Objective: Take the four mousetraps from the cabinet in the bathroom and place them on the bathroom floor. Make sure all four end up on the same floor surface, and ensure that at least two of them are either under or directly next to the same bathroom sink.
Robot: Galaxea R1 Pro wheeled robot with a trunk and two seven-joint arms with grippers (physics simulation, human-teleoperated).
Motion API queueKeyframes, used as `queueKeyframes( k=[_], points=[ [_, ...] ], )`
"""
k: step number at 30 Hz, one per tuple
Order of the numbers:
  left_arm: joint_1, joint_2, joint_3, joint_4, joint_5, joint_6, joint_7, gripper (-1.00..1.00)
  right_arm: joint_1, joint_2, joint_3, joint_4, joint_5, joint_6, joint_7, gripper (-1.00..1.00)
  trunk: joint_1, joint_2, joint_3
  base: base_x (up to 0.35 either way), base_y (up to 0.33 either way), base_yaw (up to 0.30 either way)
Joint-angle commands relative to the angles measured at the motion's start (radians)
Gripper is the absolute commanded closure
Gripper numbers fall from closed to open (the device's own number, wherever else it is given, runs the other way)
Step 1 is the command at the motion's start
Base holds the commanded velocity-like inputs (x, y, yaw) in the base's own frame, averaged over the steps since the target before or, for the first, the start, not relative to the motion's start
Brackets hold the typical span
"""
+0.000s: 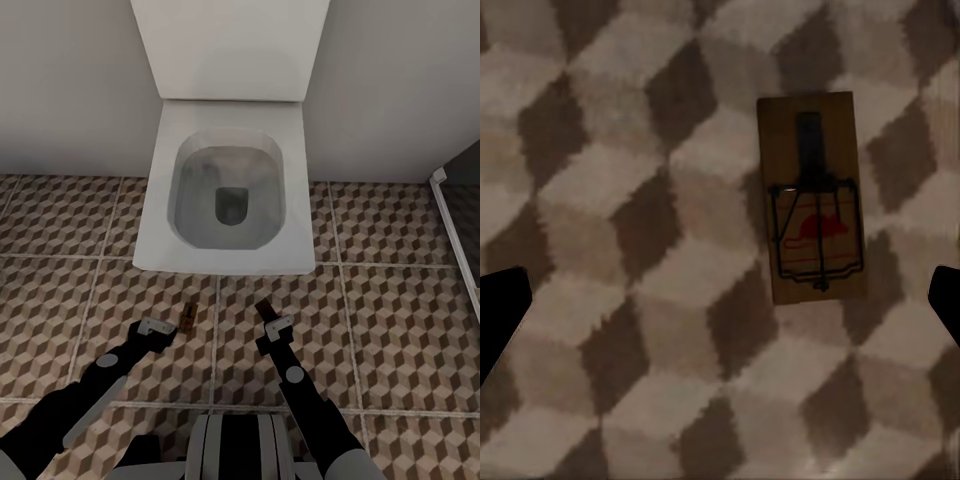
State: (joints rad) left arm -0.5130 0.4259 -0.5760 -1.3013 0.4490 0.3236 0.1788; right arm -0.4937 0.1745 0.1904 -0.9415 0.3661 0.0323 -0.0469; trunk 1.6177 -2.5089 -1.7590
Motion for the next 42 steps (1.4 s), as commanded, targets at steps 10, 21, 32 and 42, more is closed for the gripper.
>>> queueKeyframes(
  k=[10, 21, 32, 42],
  points=[
    [0.017, 0.065, -0.004, -0.056, 0.106, 0.002, 0.01, -1.0, 0.0, -0.001, 0.0, 0.0, 0.01, 0.006, -0.004, 1.0, 0.0, 0.0, -0.001, 0.0, 0.0, 0.0],
    [0.019, 0.105, -0.004, -0.093, 0.171, 0.002, 0.01, -1.0, -0.001, -0.075, -0.003, 0.004, 0.007, 0.008, 0.027, 1.0, 0.0, 0.0, -0.001, 0.0, 0.0, 0.0],
    [0.019, 0.106, -0.004, -0.095, 0.175, 0.003, 0.01, -1.0, -0.052, -0.132, -0.007, 0.077, 0.005, 0.004, 0.145, 1.0, 0.0, 0.0, -0.001, 0.0, 0.0, 0.0],
    [0.02, 0.106, -0.004, -0.095, 0.175, 0.003, 0.01, -1.0, -0.068, -0.139, -0.008, 0.092, 0.005, 0.003, 0.152, 1.0, 0.0, 0.0, -0.001, 0.0, 0.0, 0.0]
  ],
)
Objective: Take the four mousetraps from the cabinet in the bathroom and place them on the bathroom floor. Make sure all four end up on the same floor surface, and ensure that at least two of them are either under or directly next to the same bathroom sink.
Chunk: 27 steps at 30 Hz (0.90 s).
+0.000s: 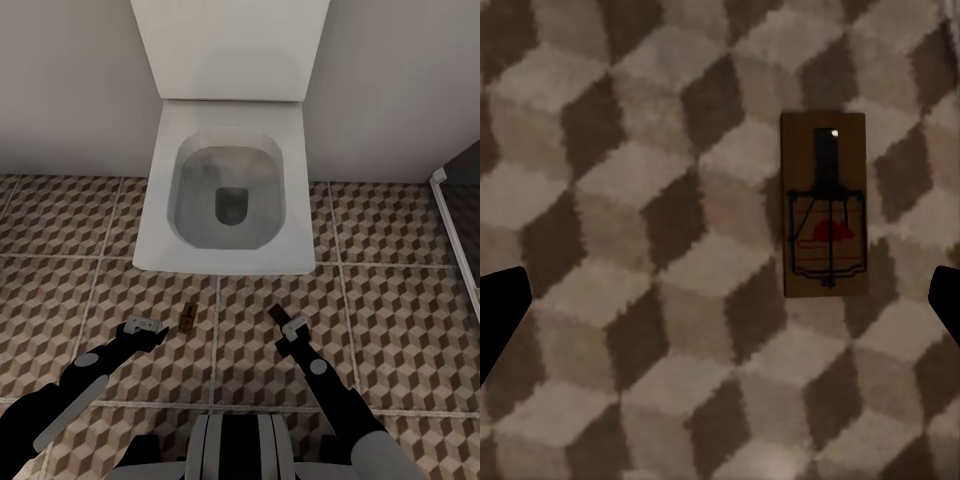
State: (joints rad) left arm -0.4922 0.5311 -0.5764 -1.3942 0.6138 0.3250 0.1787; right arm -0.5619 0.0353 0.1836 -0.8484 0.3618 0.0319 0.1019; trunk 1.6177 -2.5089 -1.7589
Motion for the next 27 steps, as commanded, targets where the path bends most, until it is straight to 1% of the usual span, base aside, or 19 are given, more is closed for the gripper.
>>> queueKeyframes(
  k=[1, 6, 8, 11, 14, 19, 23, 27],
  points=[
    [-0.001, 0.001, -0.003, -0.002, 0.011, 0.002, 0.01, -1.0, -0.002, 0.0, -0.001, 0.002, 0.009, 0.003, 0.003, 1.0, 0.0, 0.0, -0.001, 0.0, 0.0, 0.0],
    [0.0, 0.001, -0.003, -0.002, 0.011, 0.006, 0.01, -1.0, -0.014, 0.0, -0.001, 0.026, 0.009, 0.002, 0.005, 1.0, 0.0, 0.0, -0.001, 0.0, 0.0, 0.0],
    [0.0, 0.001, -0.003, -0.002, 0.011, 0.022, 0.01, -1.0, -0.016, 0.0, -0.001, 0.03, 0.009, 0.002, 0.005, 1.0, 0.0, 0.0, -0.001, 0.0, 0.0, 0.0],
    [0.0, 0.001, -0.003, -0.002, 0.011, 0.066, 0.01, -1.0, -0.018, 0.0, -0.002, 0.036, 0.009, 0.002, 0.005, 1.0, 0.0, 0.0, -0.001, 0.0, 0.0, 0.0],
    [0.002, 0.001, -0.003, -0.003, 0.011, 0.084, 0.01, -1.0, -0.019, 0.0, -0.002, 0.042, 0.009, 0.002, 0.005, 1.0, 0.0, 0.0, -0.001, 0.0, 0.0, 0.0],
    [0.003, 0.001, -0.003, -0.003, 0.011, 0.094, 0.01, -1.0, -0.027, 0.001, -0.003, 0.065, 0.009, 0.002, 0.005, 1.0, 0.0, 0.0, -0.001, 0.0, 0.0, 0.0],
    [0.004, 0.001, -0.003, -0.002, 0.011, 0.096, 0.01, -1.0, -0.055, 0.001, -0.003, 0.123, 0.009, 0.001, 0.005, 1.0, 0.0, 0.0, -0.001, 0.0, 0.0, 0.0],
    [0.004, 0.001, -0.003, -0.002, 0.011, 0.097, 0.01, -1.0, -0.07, 0.002, -0.003, 0.148, 0.009, 0.0, 0.006, 1.0, 0.0, 0.0, -0.001, 0.0, 0.0, 0.0]
  ],
)
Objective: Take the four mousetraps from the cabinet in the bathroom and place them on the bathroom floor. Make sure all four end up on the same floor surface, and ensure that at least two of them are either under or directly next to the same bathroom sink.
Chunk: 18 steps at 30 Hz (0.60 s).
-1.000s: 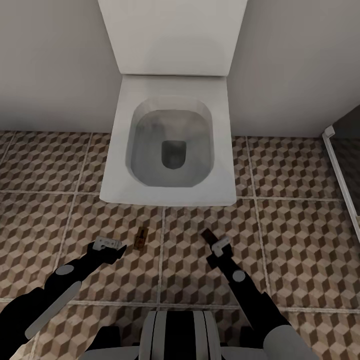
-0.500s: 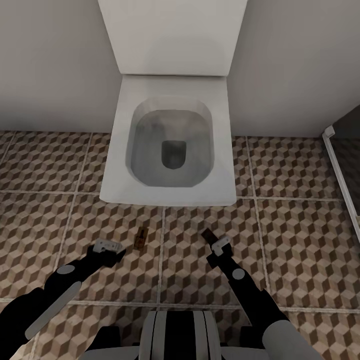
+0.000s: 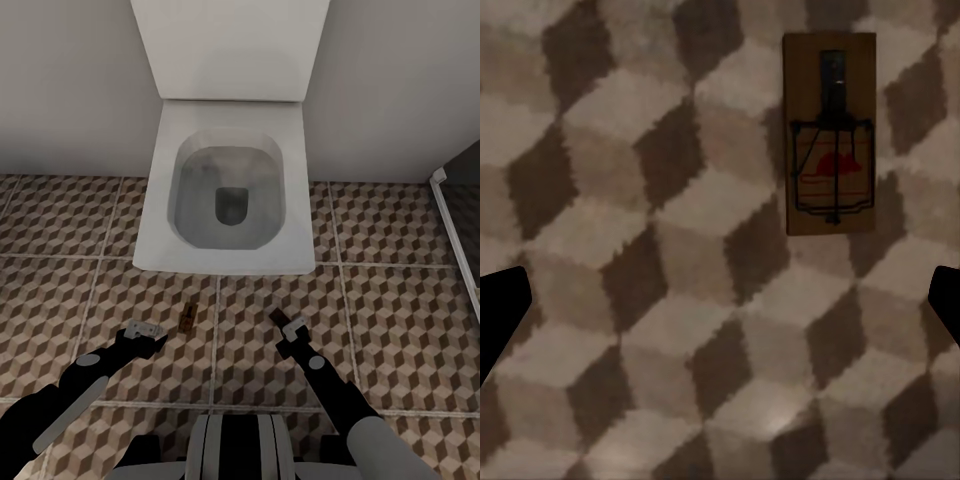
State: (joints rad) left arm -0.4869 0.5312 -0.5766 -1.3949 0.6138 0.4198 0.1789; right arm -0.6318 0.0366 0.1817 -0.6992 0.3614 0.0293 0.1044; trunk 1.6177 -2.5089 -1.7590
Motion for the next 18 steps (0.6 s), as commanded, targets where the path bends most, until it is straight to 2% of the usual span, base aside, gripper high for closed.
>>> queueKeyframes(
  k=[1, 18],
  points=[
    [-0.001, 0.001, -0.003, -0.001, 0.011, 0.002, 0.01, -1.0, -0.003, 0.0, -0.002, 0.003, 0.01, 0.003, 0.003, 1.0, 0.0, 0.0, -0.001, 0.0, 0.0, 0.0],
    [0.0, 0.0, -0.004, -0.003, 0.011, 0.002, 0.01, -1.0, -0.009, 0.002, -0.002, 0.013, 0.01, 0.003, 0.003, 1.0, 0.0, 0.0, -0.001, 0.0, 0.0, 0.0]
  ],
)
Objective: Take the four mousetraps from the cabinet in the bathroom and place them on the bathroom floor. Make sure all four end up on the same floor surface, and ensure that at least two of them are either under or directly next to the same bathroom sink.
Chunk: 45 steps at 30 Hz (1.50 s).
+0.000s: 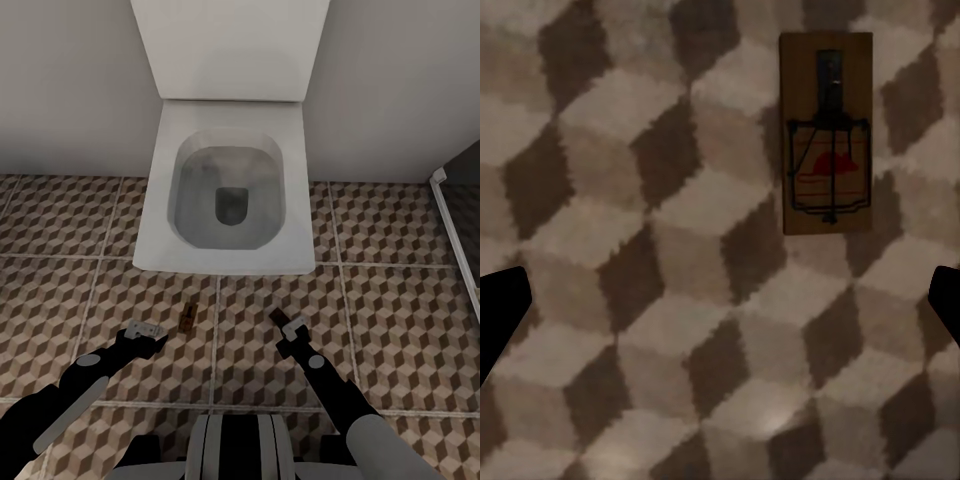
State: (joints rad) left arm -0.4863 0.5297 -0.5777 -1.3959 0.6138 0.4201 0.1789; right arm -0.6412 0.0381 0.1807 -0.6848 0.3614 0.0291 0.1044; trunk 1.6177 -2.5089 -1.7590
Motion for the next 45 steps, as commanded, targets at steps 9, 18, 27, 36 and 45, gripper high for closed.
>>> queueKeyframes(
  k=[9, 18, 27, 36, 45],
  points=[
    [-0.001, 0.001, -0.006, -0.001, 0.011, 0.003, 0.01, -1.0, 0.0, 0.001, -0.001, -0.001, 0.01, 0.003, 0.003, 1.0, 0.0, 0.0, -0.001, 0.0, 0.045, 0.0],
    [-0.001, 0.001, -0.007, 0.0, 0.011, 0.003, 0.01, -1.0, 0.0, 0.003, -0.001, -0.003, 0.01, 0.003, 0.003, 1.0, 0.0, 0.0, -0.001, 0.0, 0.011, 0.0],
    [0.0, 0.001, -0.007, 0.0, 0.011, 0.003, 0.01, -1.0, 0.0, 0.003, -0.001, -0.004, 0.01, 0.002, 0.003, 1.0, 0.0, 0.0, -0.001, 0.087, 0.031, 0.0],
    [-0.001, 0.001, -0.011, 0.001, 0.011, 0.003, 0.01, -1.0, 0.0, 0.003, -0.001, -0.004, 0.01, 0.001, 0.003, 1.0, 0.0, 0.0, -0.001, 0.142, 0.049, 0.0],
    [0.0, 0.001, -0.02, 0.001, 0.011, 0.004, 0.01, -1.0, 0.0, 0.003, -0.001, -0.004, 0.01, -0.024, 0.003, 1.0, 0.0, 0.0, -0.001, 0.013, 0.004, 0.0]
  ],
)
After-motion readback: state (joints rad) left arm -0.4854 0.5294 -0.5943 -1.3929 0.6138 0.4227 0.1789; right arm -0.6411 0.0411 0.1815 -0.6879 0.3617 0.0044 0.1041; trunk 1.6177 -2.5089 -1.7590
